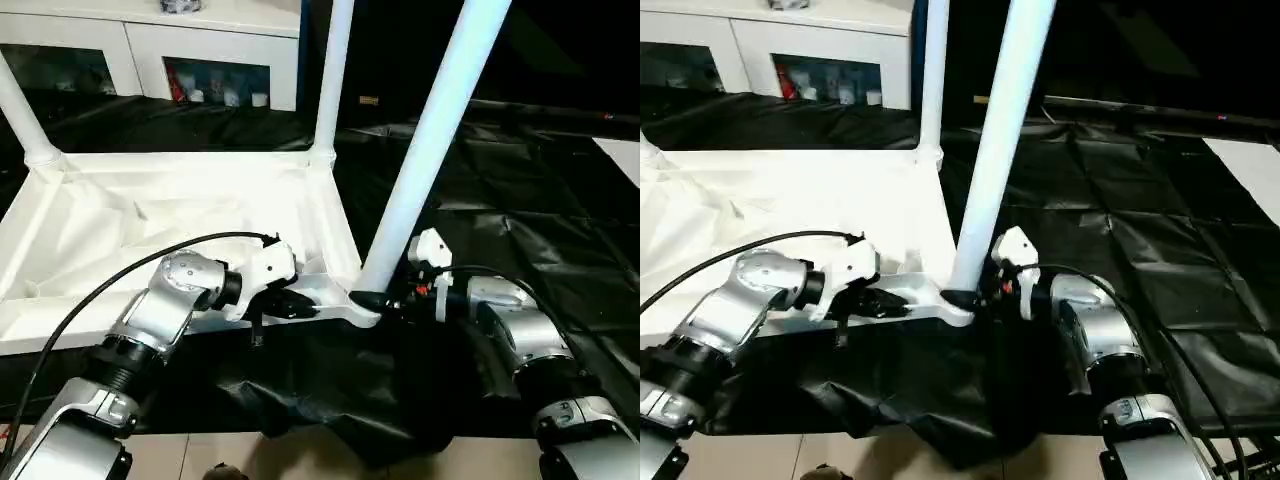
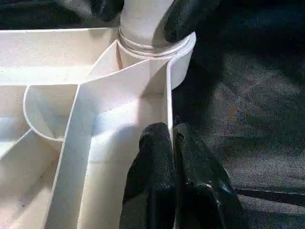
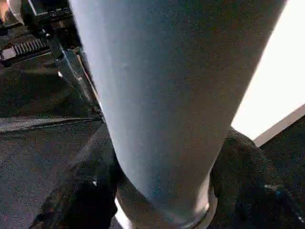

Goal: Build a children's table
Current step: Rotate leg to tighten

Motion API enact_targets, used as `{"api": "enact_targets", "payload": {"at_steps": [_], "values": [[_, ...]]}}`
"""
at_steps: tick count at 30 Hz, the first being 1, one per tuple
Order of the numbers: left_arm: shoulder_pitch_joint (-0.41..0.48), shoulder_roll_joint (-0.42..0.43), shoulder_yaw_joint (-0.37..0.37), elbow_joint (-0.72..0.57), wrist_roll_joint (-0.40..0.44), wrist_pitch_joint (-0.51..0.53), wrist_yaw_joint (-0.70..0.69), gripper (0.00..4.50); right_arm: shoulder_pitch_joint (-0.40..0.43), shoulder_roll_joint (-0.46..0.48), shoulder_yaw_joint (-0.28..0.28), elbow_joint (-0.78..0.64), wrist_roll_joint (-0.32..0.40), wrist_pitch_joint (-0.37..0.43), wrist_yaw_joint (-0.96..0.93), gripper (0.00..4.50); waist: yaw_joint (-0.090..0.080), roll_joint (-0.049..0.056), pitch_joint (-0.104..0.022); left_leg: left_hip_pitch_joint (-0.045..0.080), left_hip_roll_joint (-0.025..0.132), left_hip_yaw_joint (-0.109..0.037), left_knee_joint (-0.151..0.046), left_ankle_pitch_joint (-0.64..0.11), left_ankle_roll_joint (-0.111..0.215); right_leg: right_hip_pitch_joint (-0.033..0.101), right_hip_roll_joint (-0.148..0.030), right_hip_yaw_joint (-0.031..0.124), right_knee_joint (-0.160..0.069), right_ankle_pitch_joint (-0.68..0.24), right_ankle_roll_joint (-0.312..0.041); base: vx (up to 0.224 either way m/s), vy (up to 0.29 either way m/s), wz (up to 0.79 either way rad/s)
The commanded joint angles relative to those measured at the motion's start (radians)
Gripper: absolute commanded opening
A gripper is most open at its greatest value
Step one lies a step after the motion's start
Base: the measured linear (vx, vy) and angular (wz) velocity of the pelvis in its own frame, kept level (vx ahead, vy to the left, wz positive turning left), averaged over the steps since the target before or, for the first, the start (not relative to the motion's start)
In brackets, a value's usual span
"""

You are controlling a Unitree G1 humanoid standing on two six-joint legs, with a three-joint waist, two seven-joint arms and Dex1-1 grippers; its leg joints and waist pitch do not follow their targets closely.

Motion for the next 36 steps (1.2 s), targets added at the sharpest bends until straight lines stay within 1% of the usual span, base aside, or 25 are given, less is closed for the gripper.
{"api": "enact_targets", "payload": {"at_steps": [1,4,6,7,10,12,13,14,15,16,17,18,20,21,22,23,24,25,26,27,28,30,31,35,36], "values": [[0.014,0.011,-0.023,-0.014,0.011,0.007,-0.022,0.0,-0.018,-0.011,-0.001,0.037,-0.021,-0.012,-0.006,2.48,0.002,0.001,-0.065,0.013,-0.005,0.013,-0.063,-0.259,0.017,0.049,-0.036,0.031,-0.067,-0.22,-0.213,0.0,0.0,0.0],[0.013,0.011,-0.022,-0.015,0.009,0.011,-0.015,0.0,-0.024,-0.007,-0.002,0.048,-0.023,-0.014,-0.006,2.28,0.002,0.0,-0.064,0.012,-0.005,0.012,-0.064,-0.261,0.014,0.05,-0.036,0.031,-0.067,-0.225,-0.207,0.0,0.0,0.0],[0.012,0.01,-0.019,-0.015,0.006,0.013,-0.01,0.0,-0.027,-0.004,-0.001,0.055,-0.023,-0.014,-0.005,2.12,0.001,0.003,-0.065,0.015,-0.004,0.012,-0.064,-0.267,0.011,0.048,-0.036,0.032,-0.068,-0.224,-0.209,0.0,0.0,0.0],[0.01,0.003,-0.008,-0.005,0.006,0.014,0.013,0.0,-0.026,0.002,0.002,0.06,-0.019,-0.012,-0.004,2.07,0.001,0.001,-0.064,0.014,-0.005,0.013,-0.064,-0.272,0.01,0.048,-0.035,0.032,-0.068,-0.224,-0.208,0.0,0.0,0.0],[0.0,-0.012,0.007,0.015,0.009,0.012,0.057,0.0,-0.02,0.015,-0.002,0.064,-0.007,-0.004,-0.012,2.02,0.0,0.001,-0.062,0.017,-0.005,0.012,-0.067,-0.306,0.005,0.046,-0.035,0.032,-0.074,-0.271,-0.199,0.0,0.0,0.0],[-0.022,-0.044,0.028,0.046,0.021,0.022,0.141,0.0,-0.01,0.051,-0.019,0.082,0.002,0.016,-0.086,2.01,-0.001,-0.002,-0.059,0.019,-0.005,0.011,-0.068,-0.335,-0.002,0.043,-0.037,0.031,-0.08,-0.324,-0.187,0.0,0.0,0.0],[-0.03,-0.054,0.033,0.055,0.025,0.025,0.167,0.0,-0.01,0.065,-0.023,0.095,-0.005,0.017,-0.13,2.0,-0.001,-0.001,-0.06,0.022,-0.005,0.008,-0.069,-0.343,-0.011,0.042,-0.038,0.031,-0.083,-0.35,-0.178,0.0,0.0,0.0],[-0.041,-0.069,0.037,0.068,0.034,0.028,0.203,0.0,-0.011,0.084,-0.031,0.113,-0.013,0.015,-0.187,2.0,-0.004,-0.002,-0.059,0.02,-0.005,0.008,-0.07,-0.35,-0.016,0.038,-0.039,0.032,-0.084,-0.366,-0.172,0.0,0.0,0.0],[-0.048,-0.079,0.04,0.077,0.04,0.029,0.227,0.0,-0.012,0.096,-0.036,0.124,-0.017,0.013,-0.224,2.0,-0.003,-0.002,-0.059,0.021,-0.006,0.007,-0.07,-0.355,-0.022,0.039,-0.039,0.03,-0.086,-0.38,-0.166,0.0,0.0,0.0],[-0.062,-0.1,0.045,0.091,0.046,0.039,0.268,0.0,-0.017,0.123,-0.049,0.146,-0.018,0.021,-0.291,2.0,-0.005,0.0,-0.059,0.023,-0.006,0.005,-0.071,-0.372,-0.028,0.037,-0.039,0.03,-0.088,-0.405,-0.157,0.0,0.0,0.0],[-0.084,-0.135,0.053,0.114,0.057,0.05,0.338,0.0,-0.028,0.164,-0.067,0.175,-0.02,0.03,-0.393,2.0,-0.007,-0.001,-0.058,0.021,-0.007,0.003,-0.072,-0.379,-0.034,0.038,-0.04,0.028,-0.091,-0.429,-0.146,0.0,0.0,0.0],[-0.088,-0.14,0.055,0.117,0.058,0.051,0.348,0.0,-0.029,0.169,-0.069,0.18,-0.02,0.031,-0.407,2.0,-0.009,-0.001,-0.057,0.022,-0.008,0.003,-0.073,-0.387,-0.038,0.035,-0.04,0.027,-0.093,-0.445,-0.14,0.0,0.0,0.0],[-0.116,-0.181,0.064,0.146,0.061,0.066,0.416,0.0,-0.055,0.22,-0.081,0.222,-0.03,0.036,-0.533,1.99,-0.009,0.003,-0.059,0.024,-0.009,0.0,-0.071,-0.403,-0.039,0.033,-0.041,0.026,-0.099,-0.473,-0.125,0.0,0.0,0.0],[-0.129,-0.201,0.066,0.158,0.063,0.07,0.445,0.0,-0.072,0.247,-0.087,0.248,-0.036,0.041,-0.599,1.99,-0.012,0.001,-0.059,0.021,-0.01,0.001,-0.072,-0.402,-0.041,0.033,-0.04,0.026,-0.098,-0.472,-0.124,0.0,0.0,0.0],[-0.137,-0.218,0.064,0.162,0.063,0.07,0.455,0.0,-0.091,0.273,-0.089,0.269,-0.046,0.037,-0.66,1.99,-0.014,0.002,-0.061,0.023,-0.01,-0.001,-0.073,-0.402,-0.046,0.033,-0.04,0.025,-0.098,-0.471,-0.122,0.0,0.0,0.0],[-0.141,-0.228,0.062,0.163,0.062,0.07,0.458,0.0,-0.103,0.29,-0.089,0.283,-0.052,0.033,-0.698,1.99,-0.017,0.003,-0.059,0.021,-0.011,-0.001,-0.073,-0.408,-0.048,0.03,-0.04,0.025,-0.099,-0.469,-0.122,0.0,0.0,0.0],[-0.141,-0.228,0.062,0.163,0.062,0.07,0.458,0.0,-0.103,0.29,-0.089,0.283,-0.052,0.033,-0.698,1.99,-0.018,0.002,-0.06,0.022,-0.011,-0.002,-0.073,-0.409,-0.049,0.032,-0.04,0.024,-0.098,-0.465,-0.121,0.0,0.0,0.0],[-0.144,-0.24,0.058,0.167,0.063,0.057,0.46,0.0,-0.115,0.309,-0.08,0.294,-0.057,0.019,-0.682,1.99,-0.017,0.003,-0.062,0.021,-0.01,-0.001,-0.073,-0.41,-0.042,0.033,-0.039,0.025,-0.099,-0.444,-0.122,0.0,0.0,0.0],[-0.142,-0.246,0.052,0.161,0.062,0.053,0.447,0.0,-0.113,0.318,-0.055,0.275,-0.073,-0.005,-0.639,2.34,-0.017,0.003,-0.062,0.022,-0.009,0.0,-0.072,-0.411,-0.035,0.031,-0.038,0.026,-0.098,-0.419,-0.128,0.0,0.0,0.0],[-0.141,-0.247,0.051,0.16,0.062,0.052,0.445,0.0,-0.113,0.319,-0.052,0.272,-0.075,-0.008,-0.632,2.55,-0.016,0.003,-0.062,0.021,-0.009,0.001,-0.072,-0.407,-0.032,0.032,-0.037,0.027,-0.097,-0.407,-0.131,0.0,0.0,0.0],[-0.138,-0.247,0.047,0.157,0.062,0.045,0.436,0.0,-0.115,0.323,-0.049,0.267,-0.071,-0.006,-0.603,2.69,-0.015,0.002,-0.064,0.017,-0.01,0.002,-0.072,-0.389,-0.027,0.036,-0.036,0.028,-0.092,-0.374,-0.139,0.0,0.0,0.0],[-0.129,-0.234,0.04,0.152,0.061,0.026,0.408,0.0,-0.119,0.315,-0.059,0.263,-0.054,0.008,-0.56,2.76,-0.014,0.001,-0.064,0.015,-0.009,0.003,-0.073,-0.372,-0.019,0.04,-0.036,0.028,-0.088,-0.343,-0.148,0.0,0.0,0.0],[-0.118,-0.213,0.04,0.156,0.059,-0.011,0.384,0.0,-0.122,0.29,-0.062,0.263,-0.051,0.01,-0.524,2.86,-0.014,-0.001,-0.064,0.013,-0.009,0.003,-0.073,-0.359,-0.015,0.042,-0.036,0.028,-0.086,-0.331,-0.151,0.0,0.0,0.0],[-0.11,-0.194,0.037,0.159,0.057,-0.035,0.364,0.0,-0.129,0.268,-0.06,0.278,-0.055,-0.004,-0.489,3.15,-0.013,0.0,-0.065,0.013,-0.008,0.006,-0.073,-0.331,-0.009,0.045,-0.036,0.03,-0.082,-0.292,-0.17,0.0,0.0,0.0],[-0.103,-0.183,0.035,0.155,0.054,-0.051,0.346,0.0,-0.129,0.252,-0.055,0.279,-0.057,-0.009,-0.459,3.25,-0.014,-0.003,-0.065,0.013,-0.008,0.007,-0.073,-0.328,-0.008,0.045,-0.037,0.03,-0.083,-0.292,-0.17,0.0,0.0,0.0]]}}
